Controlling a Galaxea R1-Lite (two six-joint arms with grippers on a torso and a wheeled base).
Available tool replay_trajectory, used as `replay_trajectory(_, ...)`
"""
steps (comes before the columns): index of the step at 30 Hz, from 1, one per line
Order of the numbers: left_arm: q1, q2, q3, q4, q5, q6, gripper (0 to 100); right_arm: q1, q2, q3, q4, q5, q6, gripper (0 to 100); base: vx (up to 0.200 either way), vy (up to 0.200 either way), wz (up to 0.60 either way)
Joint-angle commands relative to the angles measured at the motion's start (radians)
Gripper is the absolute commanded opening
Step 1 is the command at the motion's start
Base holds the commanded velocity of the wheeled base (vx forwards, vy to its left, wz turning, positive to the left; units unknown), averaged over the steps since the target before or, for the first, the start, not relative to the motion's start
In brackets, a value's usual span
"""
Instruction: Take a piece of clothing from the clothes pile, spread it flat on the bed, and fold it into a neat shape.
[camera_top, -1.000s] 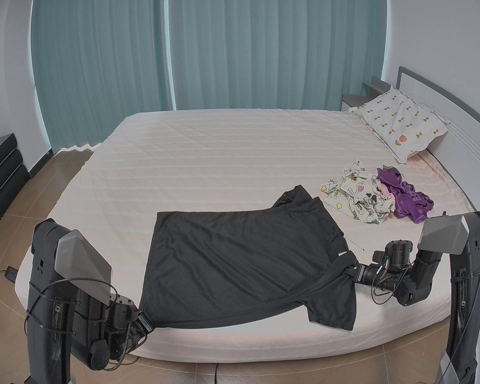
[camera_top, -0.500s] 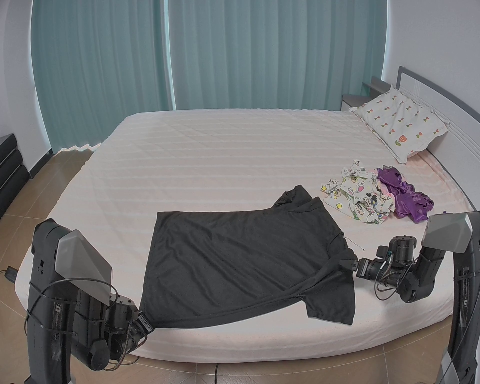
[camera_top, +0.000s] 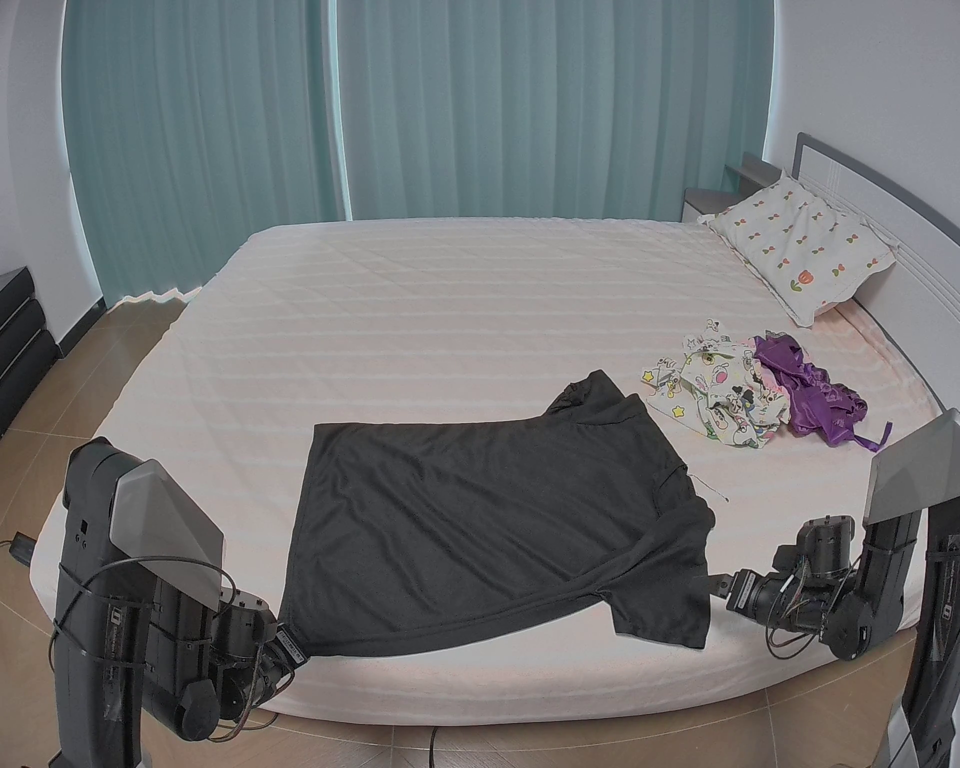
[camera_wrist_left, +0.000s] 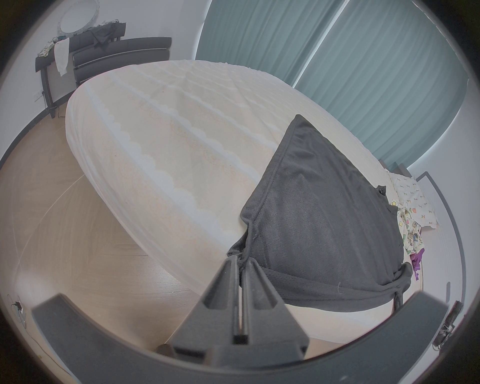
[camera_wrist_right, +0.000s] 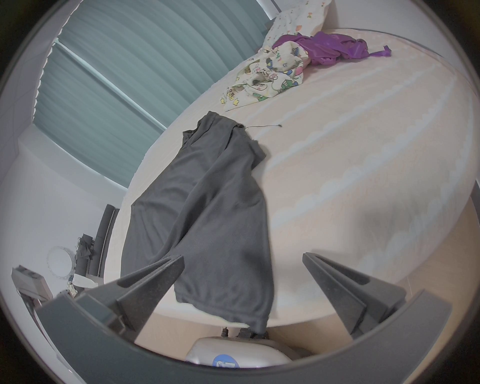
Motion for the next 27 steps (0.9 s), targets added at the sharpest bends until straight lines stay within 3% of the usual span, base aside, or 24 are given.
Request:
replay_trajectory(1, 0.000, 0.003, 0.000, -0.015, 0.000, 0.000, 0, 0.100, 0.059, 0.112, -0.099, -0.065, 0.021, 100, 0.000, 0.000, 0.00)
replay_trajectory(5, 0.000, 0.003, 0.000, -0.015, 0.002, 0.000, 0, 0.125, 0.136, 0.151, -0.211, -0.093, 0.032, 100, 0.000, 0.000, 0.00)
replay_trajectory(17, -0.002, 0.009, 0.000, -0.015, 0.005, 0.001, 0, 0.200, 0.136, 0.172, -0.208, -0.098, 0.055, 100, 0.000, 0.000, 0.00)
replay_trajectory(21, -0.002, 0.009, 0.000, -0.015, 0.005, 0.000, 0, 0.215, 0.151, 0.092, -0.206, -0.167, 0.118, 100, 0.000, 0.000, 0.00)
replay_trajectory(27, -0.002, 0.009, 0.000, -0.015, 0.006, 0.000, 0, 0.235, 0.176, 0.057, -0.208, -0.207, 0.123, 100, 0.000, 0.000, 0.00)
